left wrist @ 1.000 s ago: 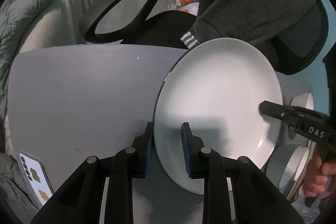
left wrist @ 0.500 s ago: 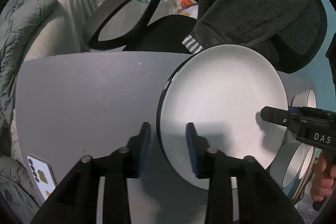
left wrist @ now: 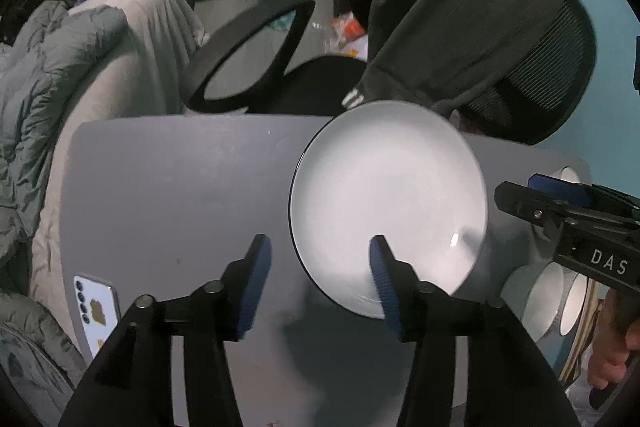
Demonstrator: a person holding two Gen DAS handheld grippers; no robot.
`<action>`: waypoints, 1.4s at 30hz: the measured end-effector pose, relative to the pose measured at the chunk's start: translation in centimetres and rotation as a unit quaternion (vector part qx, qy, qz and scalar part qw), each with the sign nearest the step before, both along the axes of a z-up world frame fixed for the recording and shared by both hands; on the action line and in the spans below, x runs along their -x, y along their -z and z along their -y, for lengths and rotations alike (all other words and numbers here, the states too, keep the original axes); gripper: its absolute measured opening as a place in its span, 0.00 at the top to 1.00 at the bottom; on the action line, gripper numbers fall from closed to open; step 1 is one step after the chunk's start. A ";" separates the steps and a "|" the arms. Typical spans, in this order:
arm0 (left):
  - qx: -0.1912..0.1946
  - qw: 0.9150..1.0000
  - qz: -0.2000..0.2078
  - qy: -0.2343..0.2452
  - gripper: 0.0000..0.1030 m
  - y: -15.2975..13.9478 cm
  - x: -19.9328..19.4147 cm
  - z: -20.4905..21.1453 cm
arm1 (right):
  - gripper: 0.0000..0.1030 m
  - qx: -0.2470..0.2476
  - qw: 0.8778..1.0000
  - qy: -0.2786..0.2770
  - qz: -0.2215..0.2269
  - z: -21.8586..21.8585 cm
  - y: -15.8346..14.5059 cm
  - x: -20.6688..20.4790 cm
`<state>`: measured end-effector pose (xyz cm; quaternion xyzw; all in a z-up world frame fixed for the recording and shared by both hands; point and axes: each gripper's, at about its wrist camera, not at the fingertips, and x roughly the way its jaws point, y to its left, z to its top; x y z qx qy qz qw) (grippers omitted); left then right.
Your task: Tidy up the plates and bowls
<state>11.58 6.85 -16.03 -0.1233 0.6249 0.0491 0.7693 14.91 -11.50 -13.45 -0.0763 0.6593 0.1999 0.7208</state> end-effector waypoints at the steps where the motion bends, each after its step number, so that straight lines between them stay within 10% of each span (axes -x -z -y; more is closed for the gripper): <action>1: -0.003 1.000 0.006 -0.001 0.45 -0.5 0.2 0.2 | 0.44 0.001 1.000 -0.002 0.010 0.0 -0.6 0.2; 20: -0.019 0.995 0.094 -0.006 0.28 -10.4 8.7 1.7 | 0.29 0.005 0.991 0.023 0.131 2.4 -10.2 7.4; 42: 0.002 0.993 0.114 0.034 0.26 -13.6 14.5 5.0 | 0.29 0.007 0.980 0.097 0.174 7.9 -15.1 15.3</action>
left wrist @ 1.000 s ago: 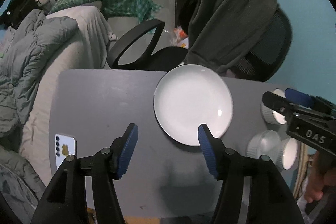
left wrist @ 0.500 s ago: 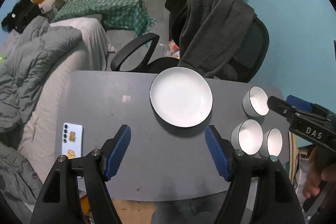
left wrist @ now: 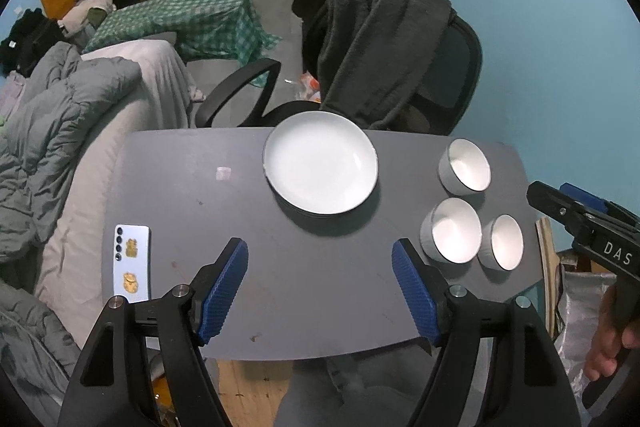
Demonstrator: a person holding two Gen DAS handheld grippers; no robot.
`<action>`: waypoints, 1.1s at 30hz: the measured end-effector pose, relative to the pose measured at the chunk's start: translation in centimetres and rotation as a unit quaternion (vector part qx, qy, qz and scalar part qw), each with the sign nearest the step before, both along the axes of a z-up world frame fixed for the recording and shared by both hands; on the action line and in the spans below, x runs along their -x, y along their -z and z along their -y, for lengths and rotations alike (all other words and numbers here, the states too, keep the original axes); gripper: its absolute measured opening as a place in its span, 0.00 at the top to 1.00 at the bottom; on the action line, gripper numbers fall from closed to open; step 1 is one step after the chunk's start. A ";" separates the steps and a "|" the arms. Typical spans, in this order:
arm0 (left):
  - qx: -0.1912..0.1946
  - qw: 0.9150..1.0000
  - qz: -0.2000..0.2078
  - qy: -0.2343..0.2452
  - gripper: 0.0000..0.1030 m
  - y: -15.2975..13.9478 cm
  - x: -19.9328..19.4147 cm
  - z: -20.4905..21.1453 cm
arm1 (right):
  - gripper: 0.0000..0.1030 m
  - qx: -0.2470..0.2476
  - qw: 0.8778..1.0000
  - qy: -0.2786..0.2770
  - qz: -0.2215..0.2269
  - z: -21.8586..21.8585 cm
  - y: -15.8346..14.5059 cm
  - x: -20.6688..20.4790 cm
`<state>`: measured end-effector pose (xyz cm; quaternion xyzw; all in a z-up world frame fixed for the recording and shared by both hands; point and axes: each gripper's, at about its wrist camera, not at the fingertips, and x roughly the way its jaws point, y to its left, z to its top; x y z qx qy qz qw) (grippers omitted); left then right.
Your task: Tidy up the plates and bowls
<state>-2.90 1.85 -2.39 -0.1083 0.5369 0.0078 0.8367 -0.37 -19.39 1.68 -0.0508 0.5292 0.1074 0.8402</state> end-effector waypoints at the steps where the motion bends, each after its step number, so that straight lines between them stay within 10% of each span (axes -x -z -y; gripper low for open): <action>1: -0.003 1.000 0.002 0.004 0.26 -0.1 0.1 0.2 | 0.29 0.001 1.000 0.002 0.001 0.1 -0.1 0.1; 33: -0.002 0.991 -0.002 0.134 0.26 0.1 -2.6 7.6 | 0.29 0.007 0.995 0.097 -0.004 6.0 -0.3 2.3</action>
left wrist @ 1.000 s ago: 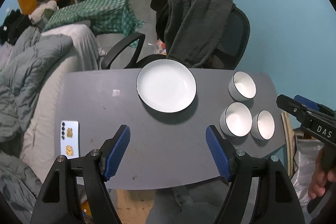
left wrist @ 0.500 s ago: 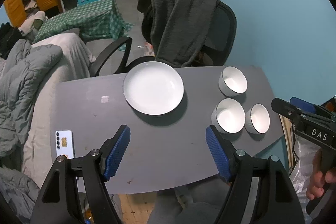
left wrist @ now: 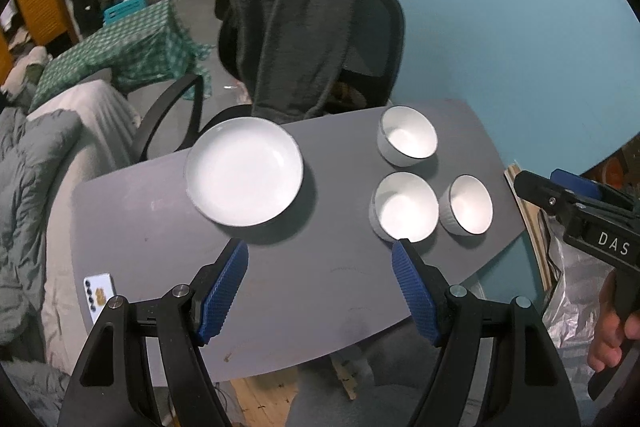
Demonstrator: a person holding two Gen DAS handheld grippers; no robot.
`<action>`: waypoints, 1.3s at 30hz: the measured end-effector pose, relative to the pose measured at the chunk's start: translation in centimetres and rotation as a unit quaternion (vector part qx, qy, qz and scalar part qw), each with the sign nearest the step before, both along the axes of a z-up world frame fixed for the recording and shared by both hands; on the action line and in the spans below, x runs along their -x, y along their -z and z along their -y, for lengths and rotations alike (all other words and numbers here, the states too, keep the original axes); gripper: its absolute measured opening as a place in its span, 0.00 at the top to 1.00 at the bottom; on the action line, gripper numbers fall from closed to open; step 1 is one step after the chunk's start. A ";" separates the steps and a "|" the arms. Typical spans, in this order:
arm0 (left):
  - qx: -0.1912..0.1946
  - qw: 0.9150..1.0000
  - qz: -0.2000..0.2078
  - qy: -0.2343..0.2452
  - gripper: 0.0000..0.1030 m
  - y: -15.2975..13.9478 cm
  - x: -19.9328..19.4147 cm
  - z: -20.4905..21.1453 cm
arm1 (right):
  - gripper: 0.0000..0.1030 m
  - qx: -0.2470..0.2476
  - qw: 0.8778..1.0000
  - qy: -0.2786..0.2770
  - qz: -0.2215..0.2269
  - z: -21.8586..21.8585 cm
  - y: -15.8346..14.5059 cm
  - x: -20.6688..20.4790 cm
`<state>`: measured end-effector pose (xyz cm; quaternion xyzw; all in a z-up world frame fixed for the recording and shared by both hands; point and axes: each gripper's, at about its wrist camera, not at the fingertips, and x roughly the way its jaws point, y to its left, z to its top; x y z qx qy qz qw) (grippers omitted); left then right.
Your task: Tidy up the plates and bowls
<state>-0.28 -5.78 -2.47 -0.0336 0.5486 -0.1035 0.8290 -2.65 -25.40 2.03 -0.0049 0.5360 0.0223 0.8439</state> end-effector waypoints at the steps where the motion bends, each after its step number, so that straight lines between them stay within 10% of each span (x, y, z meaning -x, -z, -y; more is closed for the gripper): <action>1: 0.003 1.000 0.000 0.005 0.26 0.0 -0.3 0.5 | 0.29 0.000 1.000 0.003 0.000 0.3 0.0 0.0; 19: -0.030 0.998 -0.049 0.038 0.26 4.4 -5.3 8.3 | 0.29 -0.039 0.999 0.014 -0.029 9.3 3.4 -3.7; 39: -0.052 0.987 -0.136 -0.065 0.26 15.3 -7.6 10.9 | 0.29 -0.030 0.971 -0.211 -0.111 6.2 15.5 -10.8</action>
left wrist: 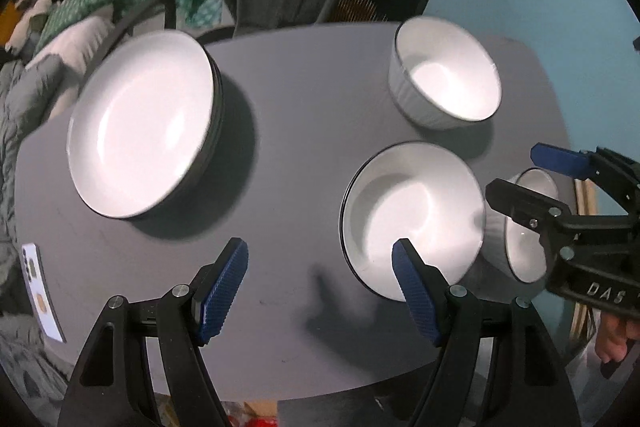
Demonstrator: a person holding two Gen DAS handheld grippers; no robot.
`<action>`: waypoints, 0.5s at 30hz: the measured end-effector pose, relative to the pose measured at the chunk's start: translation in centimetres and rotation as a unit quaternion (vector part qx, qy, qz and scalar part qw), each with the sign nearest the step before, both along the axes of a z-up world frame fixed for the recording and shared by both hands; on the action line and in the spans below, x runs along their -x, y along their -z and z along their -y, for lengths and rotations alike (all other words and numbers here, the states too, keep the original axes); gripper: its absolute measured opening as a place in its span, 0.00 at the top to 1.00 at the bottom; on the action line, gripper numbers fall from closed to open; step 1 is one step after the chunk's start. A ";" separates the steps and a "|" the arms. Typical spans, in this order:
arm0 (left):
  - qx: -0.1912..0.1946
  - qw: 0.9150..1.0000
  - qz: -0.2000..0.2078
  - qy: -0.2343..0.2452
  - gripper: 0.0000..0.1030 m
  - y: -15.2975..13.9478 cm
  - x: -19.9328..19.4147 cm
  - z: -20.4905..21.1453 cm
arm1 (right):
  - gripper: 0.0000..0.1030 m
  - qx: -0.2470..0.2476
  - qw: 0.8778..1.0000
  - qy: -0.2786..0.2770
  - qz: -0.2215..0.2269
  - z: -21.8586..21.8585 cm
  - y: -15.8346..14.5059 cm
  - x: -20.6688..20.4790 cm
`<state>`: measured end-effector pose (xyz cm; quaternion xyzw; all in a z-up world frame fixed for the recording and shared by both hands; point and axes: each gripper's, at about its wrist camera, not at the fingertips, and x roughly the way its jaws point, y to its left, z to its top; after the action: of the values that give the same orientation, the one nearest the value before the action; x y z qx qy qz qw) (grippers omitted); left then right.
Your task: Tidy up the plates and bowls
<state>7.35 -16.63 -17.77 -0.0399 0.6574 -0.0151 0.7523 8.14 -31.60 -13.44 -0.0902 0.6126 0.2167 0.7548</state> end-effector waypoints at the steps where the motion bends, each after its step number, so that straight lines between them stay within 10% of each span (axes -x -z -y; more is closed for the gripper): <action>1: -0.001 1.000 -0.003 -0.001 0.26 0.5 -0.1 0.1 | 0.29 0.006 1.000 -0.010 -0.003 -0.2 0.5 -0.2; 10: -0.010 0.999 -0.038 -0.007 0.26 3.5 -0.6 0.3 | 0.31 0.009 0.998 -0.036 -0.042 -0.6 3.3 -1.5; 15: 0.000 0.998 -0.055 -0.006 0.26 4.5 -0.9 0.1 | 0.53 0.010 0.998 -0.032 -0.061 -0.8 4.5 -1.9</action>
<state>8.27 -16.72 -22.32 -0.0448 0.6975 -0.0086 0.7152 10.03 -30.75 -17.92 -0.1041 0.6566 0.2399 0.7075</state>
